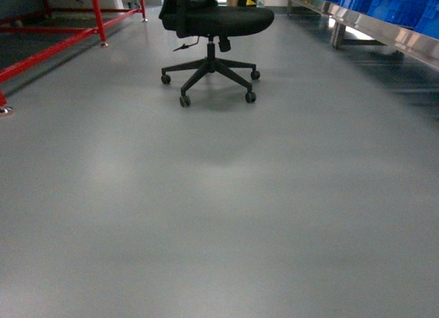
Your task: Pick capacitor and pack into box
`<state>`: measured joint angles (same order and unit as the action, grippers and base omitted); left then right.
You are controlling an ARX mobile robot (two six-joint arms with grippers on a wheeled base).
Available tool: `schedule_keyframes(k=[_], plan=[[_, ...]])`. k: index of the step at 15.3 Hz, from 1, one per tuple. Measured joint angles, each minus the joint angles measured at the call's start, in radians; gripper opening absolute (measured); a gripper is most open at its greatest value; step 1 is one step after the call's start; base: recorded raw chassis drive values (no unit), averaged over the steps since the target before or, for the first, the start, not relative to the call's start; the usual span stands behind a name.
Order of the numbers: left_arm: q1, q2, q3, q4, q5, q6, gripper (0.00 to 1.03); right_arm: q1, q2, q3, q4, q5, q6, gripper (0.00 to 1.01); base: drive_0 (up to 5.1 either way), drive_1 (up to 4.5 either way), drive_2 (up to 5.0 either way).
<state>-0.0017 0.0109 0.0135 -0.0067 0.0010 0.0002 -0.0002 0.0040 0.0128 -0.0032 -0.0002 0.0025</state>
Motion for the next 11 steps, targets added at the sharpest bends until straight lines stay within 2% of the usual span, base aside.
schedule_keyframes(k=[11], plan=[[0.001, 0.000, 0.000, 0.002, 0.000, 0.000, 0.43, 0.000, 0.000, 0.000, -0.005, 0.001, 0.000, 0.98, -4.9, 2.46, 2.5]])
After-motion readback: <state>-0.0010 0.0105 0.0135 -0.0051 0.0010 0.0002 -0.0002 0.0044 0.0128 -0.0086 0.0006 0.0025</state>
